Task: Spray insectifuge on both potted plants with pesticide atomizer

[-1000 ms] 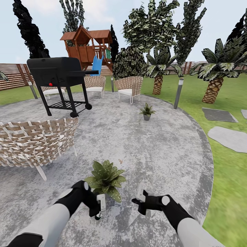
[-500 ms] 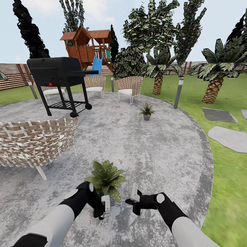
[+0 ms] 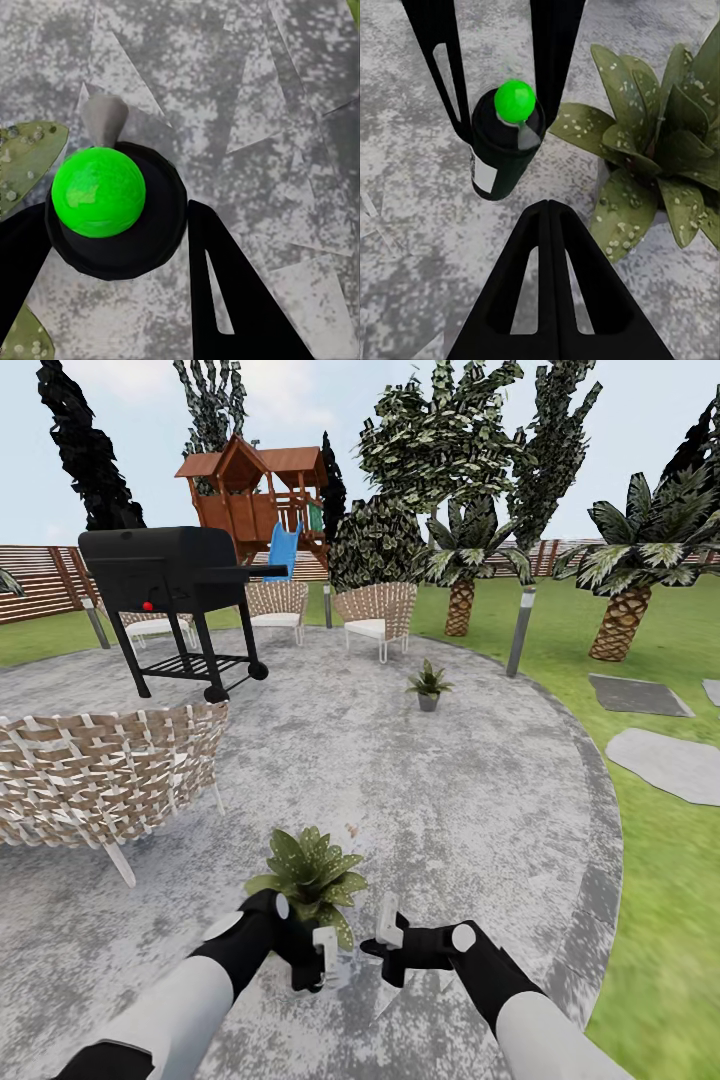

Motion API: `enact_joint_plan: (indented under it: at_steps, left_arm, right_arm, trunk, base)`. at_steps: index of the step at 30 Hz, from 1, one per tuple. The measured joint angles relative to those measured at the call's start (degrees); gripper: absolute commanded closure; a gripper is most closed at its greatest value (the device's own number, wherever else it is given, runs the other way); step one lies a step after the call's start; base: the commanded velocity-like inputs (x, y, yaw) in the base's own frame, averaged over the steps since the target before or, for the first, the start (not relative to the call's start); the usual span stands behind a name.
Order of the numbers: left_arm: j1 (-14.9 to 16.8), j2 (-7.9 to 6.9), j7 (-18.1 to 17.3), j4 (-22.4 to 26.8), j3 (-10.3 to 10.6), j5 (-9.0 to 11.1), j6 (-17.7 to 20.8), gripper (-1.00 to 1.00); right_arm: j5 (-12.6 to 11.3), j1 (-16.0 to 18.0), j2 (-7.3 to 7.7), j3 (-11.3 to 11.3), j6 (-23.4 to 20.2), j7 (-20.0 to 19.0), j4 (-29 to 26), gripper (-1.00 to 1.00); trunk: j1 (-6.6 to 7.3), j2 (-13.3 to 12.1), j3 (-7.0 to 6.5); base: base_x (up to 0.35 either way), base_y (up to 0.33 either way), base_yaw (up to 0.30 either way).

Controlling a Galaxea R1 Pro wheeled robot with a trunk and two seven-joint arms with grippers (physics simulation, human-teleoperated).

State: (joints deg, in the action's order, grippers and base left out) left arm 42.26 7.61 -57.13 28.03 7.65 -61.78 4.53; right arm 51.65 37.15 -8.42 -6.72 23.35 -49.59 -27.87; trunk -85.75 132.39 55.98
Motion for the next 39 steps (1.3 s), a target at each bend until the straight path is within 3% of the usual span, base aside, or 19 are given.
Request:
enact_joint_plan:
  at_steps: [12, 17, 22, 39]
  left_arm:
    - [-0.1, 1.36, 0.1, -0.1, 0.0, 0.4, -0.2, 1.00]
    - [-0.2, 1.44, 0.3, -0.1, 0.0, 0.3, -0.1, 1.00]
    - [-0.3, 1.50, 2.8, -0.8, 0.0, 0.1, -0.1, 1.00]
    - [-0.4, 2.38, 3.0, -1.0, 0.1, 0.4, -0.5, 1.00]
  right_arm:
    - [0.0, 0.0, -0.02, 0.0, 0.0, 0.0, 0.1, 1.00]
    - [0.0, 0.0, -0.02, 0.0, 0.0, 0.0, 0.1, 1.00]
    - [0.0, 0.0, -0.06, 0.0, 0.0, 0.0, 0.1, 1.00]
    - [0.0, 0.0, -0.11, 0.0, 0.0, 0.0, 0.1, 1.00]
  trunk:
    - [0.00, 0.0, 0.00]
    - [0.00, 0.0, 0.00]
    - [0.00, 0.0, 0.00]
    - [0.00, 0.0, 0.00]
  base:
    - [0.000, 0.000, 0.000]
    - [0.000, 0.000, 0.000]
    - [0.000, 0.000, 0.000]
    - [0.000, 0.000, 0.000]
